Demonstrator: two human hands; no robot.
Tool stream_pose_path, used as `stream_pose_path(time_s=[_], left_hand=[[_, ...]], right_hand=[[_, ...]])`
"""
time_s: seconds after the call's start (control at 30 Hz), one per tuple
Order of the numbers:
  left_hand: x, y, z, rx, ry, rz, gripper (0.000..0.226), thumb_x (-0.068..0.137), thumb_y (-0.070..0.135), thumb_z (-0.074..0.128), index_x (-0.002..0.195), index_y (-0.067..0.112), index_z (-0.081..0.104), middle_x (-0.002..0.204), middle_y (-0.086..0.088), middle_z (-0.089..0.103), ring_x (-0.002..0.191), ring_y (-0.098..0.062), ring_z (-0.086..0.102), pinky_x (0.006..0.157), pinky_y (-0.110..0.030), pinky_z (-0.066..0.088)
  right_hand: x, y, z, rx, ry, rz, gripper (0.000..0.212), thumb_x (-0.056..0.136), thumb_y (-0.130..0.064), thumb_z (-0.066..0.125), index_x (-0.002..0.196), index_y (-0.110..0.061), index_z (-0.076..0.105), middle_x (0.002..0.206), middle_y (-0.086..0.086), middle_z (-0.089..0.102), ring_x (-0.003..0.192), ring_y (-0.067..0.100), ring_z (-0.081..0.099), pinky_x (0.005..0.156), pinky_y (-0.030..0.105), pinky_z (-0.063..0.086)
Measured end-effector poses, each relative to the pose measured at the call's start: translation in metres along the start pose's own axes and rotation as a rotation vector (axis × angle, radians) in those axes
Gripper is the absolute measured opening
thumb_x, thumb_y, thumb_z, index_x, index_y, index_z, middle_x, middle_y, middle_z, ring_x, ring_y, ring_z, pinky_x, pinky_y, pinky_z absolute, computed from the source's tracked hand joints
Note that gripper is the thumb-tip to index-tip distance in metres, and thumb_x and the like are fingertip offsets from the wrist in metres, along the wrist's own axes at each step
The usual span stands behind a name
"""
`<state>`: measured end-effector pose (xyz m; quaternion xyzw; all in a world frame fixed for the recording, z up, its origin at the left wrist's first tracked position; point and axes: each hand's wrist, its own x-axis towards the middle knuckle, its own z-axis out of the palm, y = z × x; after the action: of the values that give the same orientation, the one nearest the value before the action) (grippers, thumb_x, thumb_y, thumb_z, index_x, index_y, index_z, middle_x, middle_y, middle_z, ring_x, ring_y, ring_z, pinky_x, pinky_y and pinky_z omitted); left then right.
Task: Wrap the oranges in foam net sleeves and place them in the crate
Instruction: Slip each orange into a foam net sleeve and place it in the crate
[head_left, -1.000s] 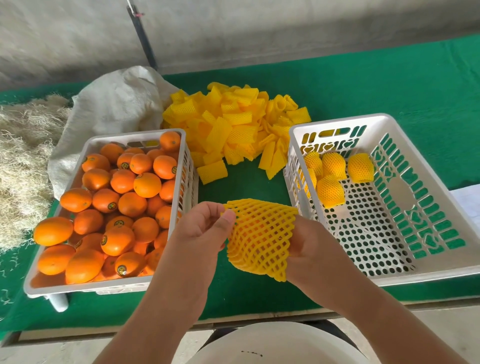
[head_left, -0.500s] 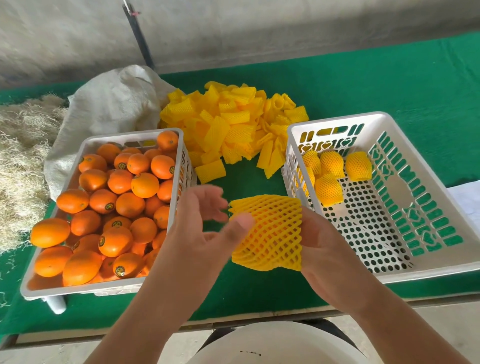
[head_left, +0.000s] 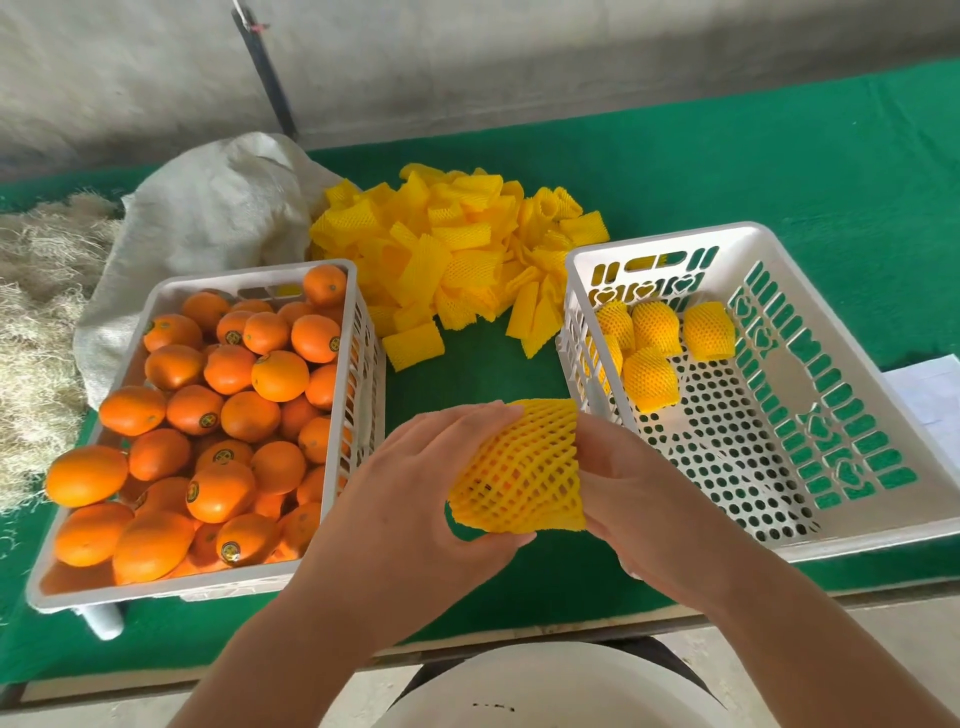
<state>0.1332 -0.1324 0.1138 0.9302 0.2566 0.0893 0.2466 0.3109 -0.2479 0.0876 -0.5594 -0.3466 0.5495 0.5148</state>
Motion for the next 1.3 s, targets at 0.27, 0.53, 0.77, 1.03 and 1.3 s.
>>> stream_pose_path(time_s=[0.27,0.53,0.77,1.03,1.3], left_hand=[[-0.003,0.004,0.001,-0.003,0.024,-0.054,0.067,0.075,0.082,0.057,0.134,0.076,0.025,0.124,0.068,0.027,0.126,0.039,0.018,0.064,0.007,0.017],[-0.003,0.0,0.011,0.014,0.062,-0.055,0.067,0.075,0.074,0.061,0.136,0.052,0.043,0.111,0.055,0.039,0.126,0.034,0.023,0.071,0.004,0.017],[-0.008,-0.022,0.02,-0.013,0.048,-0.145,0.072,0.073,0.074,0.064,0.137,0.059,0.035,0.119,0.05,0.042,0.128,0.026,0.027,0.073,0.0,0.031],[-0.006,-0.026,0.019,-0.666,-0.113,-0.309,0.061,0.071,0.066,0.066,0.131,0.057,0.055,0.119,0.02,0.063,0.109,-0.003,0.063,0.085,-0.039,0.062],[0.002,-0.02,0.022,-0.982,-0.214,-0.453,0.05,0.061,0.093,0.067,0.098,0.06,0.069,0.106,0.017,0.074,0.101,-0.01,0.074,0.078,-0.025,0.064]], right_hand=[[-0.005,-0.016,0.009,-0.739,0.336,-0.103,0.042,0.076,-0.067,0.055,0.095,-0.034,0.072,0.086,-0.014,0.075,0.082,0.004,0.073,0.068,0.03,0.063],[-0.008,-0.022,0.01,-0.845,0.249,-0.019,0.041,0.084,-0.068,0.054,0.112,-0.039,0.06,0.105,-0.016,0.071,0.096,0.001,0.07,0.079,0.022,0.062],[-0.017,-0.022,-0.001,-0.656,0.55,-0.367,0.021,0.099,-0.044,0.067,0.117,-0.037,0.076,0.103,-0.027,0.076,0.096,-0.011,0.071,0.079,0.005,0.053],[0.001,0.007,-0.012,-0.403,0.021,-0.04,0.106,0.067,-0.076,0.083,0.153,-0.069,0.022,0.152,-0.04,0.042,0.135,-0.01,0.051,0.106,0.027,0.05],[0.007,0.017,-0.015,-0.095,-0.074,0.05,0.078,0.08,-0.063,0.082,0.145,-0.031,0.052,0.132,0.002,0.072,0.122,0.024,0.07,0.102,0.053,0.058]])
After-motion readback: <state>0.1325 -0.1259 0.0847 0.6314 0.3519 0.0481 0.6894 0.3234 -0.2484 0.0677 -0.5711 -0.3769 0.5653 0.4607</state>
